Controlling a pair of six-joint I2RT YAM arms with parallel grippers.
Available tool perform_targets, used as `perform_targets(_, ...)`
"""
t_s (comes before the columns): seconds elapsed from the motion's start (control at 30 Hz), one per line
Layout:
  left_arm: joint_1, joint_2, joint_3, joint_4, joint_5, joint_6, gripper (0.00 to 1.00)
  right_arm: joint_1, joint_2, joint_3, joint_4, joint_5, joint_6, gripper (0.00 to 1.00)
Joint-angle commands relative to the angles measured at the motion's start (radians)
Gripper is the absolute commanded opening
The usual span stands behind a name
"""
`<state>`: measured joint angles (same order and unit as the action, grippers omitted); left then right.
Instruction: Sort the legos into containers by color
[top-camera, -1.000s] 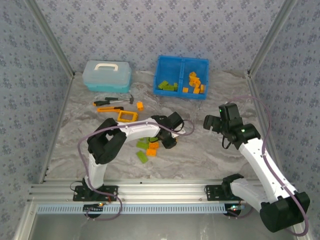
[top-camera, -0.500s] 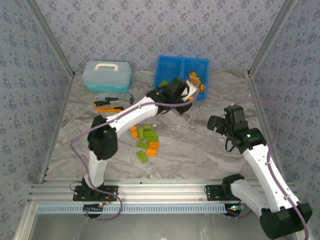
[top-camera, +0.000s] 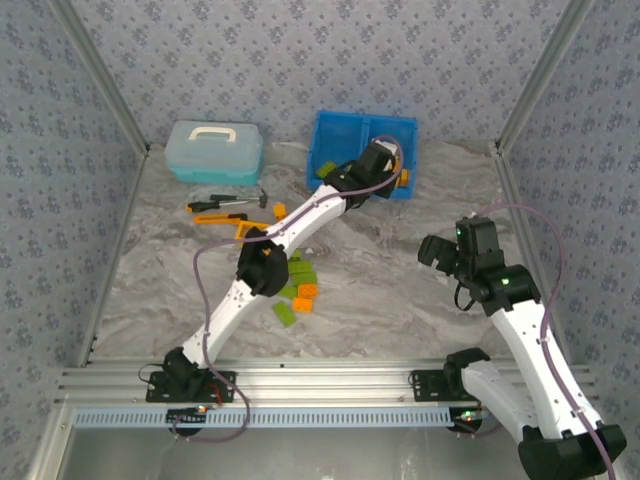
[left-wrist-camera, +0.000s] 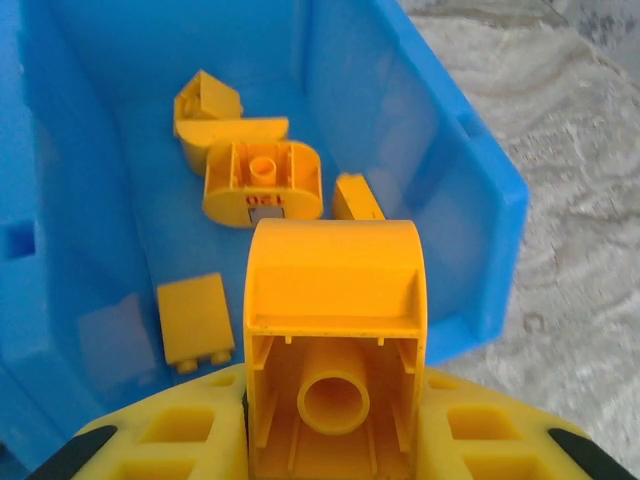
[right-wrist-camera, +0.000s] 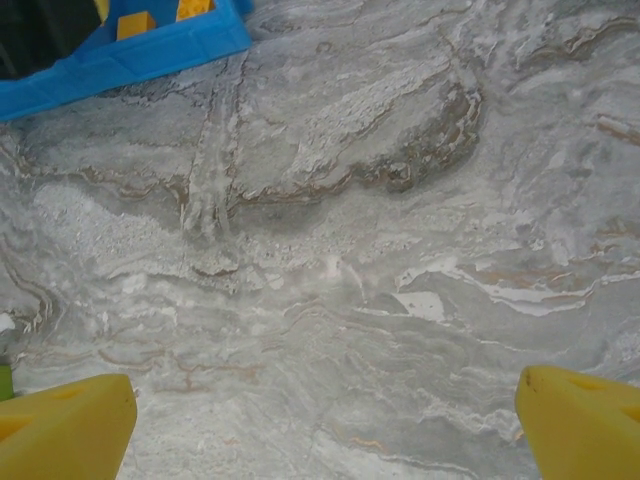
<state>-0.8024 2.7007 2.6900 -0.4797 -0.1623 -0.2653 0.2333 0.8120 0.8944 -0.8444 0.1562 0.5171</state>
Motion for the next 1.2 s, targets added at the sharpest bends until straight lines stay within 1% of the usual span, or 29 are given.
perform_targets(0.0, -0.012, 0.022, 0.069, 0.213, -0.11, -0.013, 0.28, -0.005, -0.023, -0.017, -0.048, -0.043, 0.032, 1.0)
perform_targets(0.03, -0.012, 0.034, 0.093, 0.234, -0.127, -0.011, 0.29, -0.006, -0.028, -0.018, -0.055, -0.048, 0.033, 1.0)
perform_targets(0.07, -0.011, 0.046, 0.118, 0.257, -0.132, -0.006, 0.33, -0.005, -0.038, -0.018, -0.062, -0.047, 0.034, 1.0)
perform_targets(0.17, -0.012, 0.05, 0.135, 0.323, -0.161, 0.014, 0.52, -0.005, -0.068, -0.024, -0.076, -0.037, 0.038, 1.0)
perform_targets(0.2, -0.01, 0.046, 0.138, 0.329, -0.175, 0.024, 0.62, -0.006, -0.076, -0.025, -0.074, -0.038, 0.041, 1.0)
perform_targets(0.27, -0.009, 0.034, 0.14, 0.332, -0.183, 0.05, 0.73, -0.005, -0.084, -0.028, -0.071, -0.049, 0.046, 1.0)
perform_targets(0.37, -0.009, -0.005, 0.139, 0.291, -0.196, 0.064, 0.8, -0.005, -0.084, -0.026, -0.064, -0.062, 0.054, 1.0)
perform_targets(0.47, -0.009, -0.07, 0.139, 0.194, -0.203, 0.05, 0.84, -0.005, -0.082, -0.027, -0.054, -0.079, 0.061, 1.0)
perform_targets(0.57, -0.007, -0.167, 0.131, 0.015, -0.19, 0.006, 0.85, -0.001, -0.082, -0.036, -0.035, -0.112, 0.066, 1.0)
perform_targets(0.63, 0.0, -0.257, 0.087, -0.118, -0.123, -0.021, 0.86, 0.011, -0.078, -0.047, -0.003, -0.16, 0.064, 1.0)
perform_targets(0.7, 0.006, -0.371, -0.023, -0.191, -0.062, -0.023, 0.88, 0.036, -0.068, -0.06, 0.031, -0.193, 0.082, 1.0)
perform_targets(0.77, 0.009, -0.515, -0.209, -0.236, -0.042, -0.012, 0.89, 0.081, -0.041, -0.073, 0.06, -0.206, 0.104, 1.0)
perform_targets(0.8, 0.01, -0.609, -0.344, -0.224, -0.044, 0.002, 0.89, 0.117, -0.023, -0.077, 0.078, -0.206, 0.143, 1.0)
perform_targets(0.87, 0.018, -0.794, -0.602, -0.164, -0.048, 0.029, 0.9, 0.215, 0.016, -0.085, 0.116, -0.177, 0.177, 1.0)
perform_targets(0.93, 0.048, -0.978, -0.853, -0.142, -0.032, 0.031, 0.9, 0.342, 0.073, -0.09, 0.168, -0.121, 0.198, 1.0)
perform_targets(1.03, 0.12, -1.203, -1.09, -0.185, 0.003, 0.008, 0.91, 0.479, 0.183, -0.079, 0.237, -0.075, 0.229, 1.0)
perform_targets(1.17, 0.193, -1.445, -1.289, -0.299, 0.006, 0.004, 0.94, 0.61, 0.401, 0.001, 0.326, -0.04, 0.212, 1.0)
